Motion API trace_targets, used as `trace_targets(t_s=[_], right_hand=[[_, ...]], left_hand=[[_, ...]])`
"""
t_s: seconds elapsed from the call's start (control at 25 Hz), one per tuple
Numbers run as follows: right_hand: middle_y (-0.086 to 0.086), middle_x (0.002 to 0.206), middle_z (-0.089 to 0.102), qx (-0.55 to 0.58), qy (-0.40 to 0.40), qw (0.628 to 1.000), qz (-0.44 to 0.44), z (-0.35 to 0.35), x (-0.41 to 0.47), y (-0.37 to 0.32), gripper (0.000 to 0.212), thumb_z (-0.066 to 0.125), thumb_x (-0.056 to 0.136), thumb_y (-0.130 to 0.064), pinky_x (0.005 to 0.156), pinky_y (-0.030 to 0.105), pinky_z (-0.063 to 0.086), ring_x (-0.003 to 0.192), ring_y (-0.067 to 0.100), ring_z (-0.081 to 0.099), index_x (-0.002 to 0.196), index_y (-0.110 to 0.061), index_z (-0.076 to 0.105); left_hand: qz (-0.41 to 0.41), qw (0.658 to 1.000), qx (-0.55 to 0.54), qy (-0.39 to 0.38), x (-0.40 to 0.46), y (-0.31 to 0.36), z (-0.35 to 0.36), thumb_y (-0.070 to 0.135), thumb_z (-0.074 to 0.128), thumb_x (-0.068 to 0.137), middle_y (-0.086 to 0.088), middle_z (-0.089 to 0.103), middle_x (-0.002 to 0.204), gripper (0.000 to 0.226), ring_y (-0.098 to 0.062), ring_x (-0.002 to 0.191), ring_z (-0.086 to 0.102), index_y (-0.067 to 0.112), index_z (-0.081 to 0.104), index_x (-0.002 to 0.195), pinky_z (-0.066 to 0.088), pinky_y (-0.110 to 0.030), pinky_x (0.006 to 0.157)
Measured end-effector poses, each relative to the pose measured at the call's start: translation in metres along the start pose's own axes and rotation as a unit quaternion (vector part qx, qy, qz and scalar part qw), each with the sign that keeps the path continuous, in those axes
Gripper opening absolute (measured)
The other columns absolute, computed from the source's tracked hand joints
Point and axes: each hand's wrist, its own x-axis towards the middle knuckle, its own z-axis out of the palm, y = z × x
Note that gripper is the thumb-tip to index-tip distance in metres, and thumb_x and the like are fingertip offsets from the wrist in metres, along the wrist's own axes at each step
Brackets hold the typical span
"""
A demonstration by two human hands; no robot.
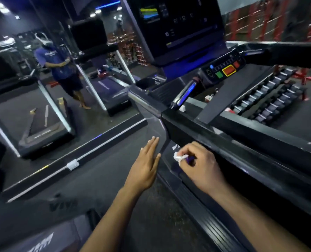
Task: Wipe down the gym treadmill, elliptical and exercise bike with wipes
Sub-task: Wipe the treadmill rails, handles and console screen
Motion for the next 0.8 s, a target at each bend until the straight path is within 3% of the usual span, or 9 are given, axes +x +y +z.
trace_targets(t_s=[0.2,0.36,0.44,0.6,0.8], right_hand=[[-0.012,0.092,0.062,-0.013,0.032,0.999,-0.001,0.03,0.02,0.006,0.016,0.068,0.083,-0.002,0.071,0.016,0.052,0.085,0.003,0.066,0.086,-0.017,0.066],[-0.01,0.092,0.061,-0.052,0.087,0.995,0.0,0.05,0.021,0.006,0.014,0.065,0.084,-0.002,0.072,0.03,0.055,0.087,0.008,0.067,0.086,-0.016,0.065],[-0.008,0.09,0.061,-0.083,0.137,0.987,0.0,0.062,0.021,0.004,0.017,0.066,0.082,0.005,0.07,0.03,0.054,0.085,0.01,0.065,0.085,-0.013,0.066],[-0.005,0.09,0.063,-0.133,0.271,0.952,0.048,0.09,0.019,-0.005,0.014,0.073,0.083,0.007,0.066,0.017,0.05,0.078,0.006,0.065,0.083,-0.008,0.072],[-0.003,0.091,0.064,-0.173,0.39,0.896,0.121,0.114,0.007,-0.018,0.012,0.076,0.084,-0.001,0.068,0.034,0.056,0.079,0.014,0.068,0.089,-0.012,0.074]], left_hand=[[0.093,0.996,0.0,-0.001,0.058,-0.022,-0.002,0.041,0.03,0.109,0.014,0.003,0.169,0.056,-0.002,0.155,-0.001,0.03,0.014,0.162,0.001,-0.03,0.127],[0.201,0.979,0.006,0.015,0.107,-0.053,-0.006,0.028,0.038,0.109,0.005,0.007,0.171,0.056,-0.014,0.157,0.001,0.02,0.022,0.162,0.003,-0.043,0.127],[0.248,0.968,0.031,0.018,0.13,-0.067,-0.009,0.026,0.038,0.108,0.002,0.009,0.171,0.056,-0.017,0.158,0.002,0.017,0.024,0.161,0.005,-0.049,0.127],[0.367,0.927,0.073,-0.013,0.173,-0.092,-0.022,0.028,0.035,0.108,0.001,0.012,0.171,0.056,-0.019,0.158,0.005,0.018,0.024,0.161,0.004,-0.053,0.126],[0.495,0.863,0.095,-0.036,0.218,-0.1,-0.031,0.031,0.032,0.108,0.001,0.021,0.169,0.055,-0.019,0.157,0.014,0.015,0.027,0.16,0.018,-0.054,0.124]])
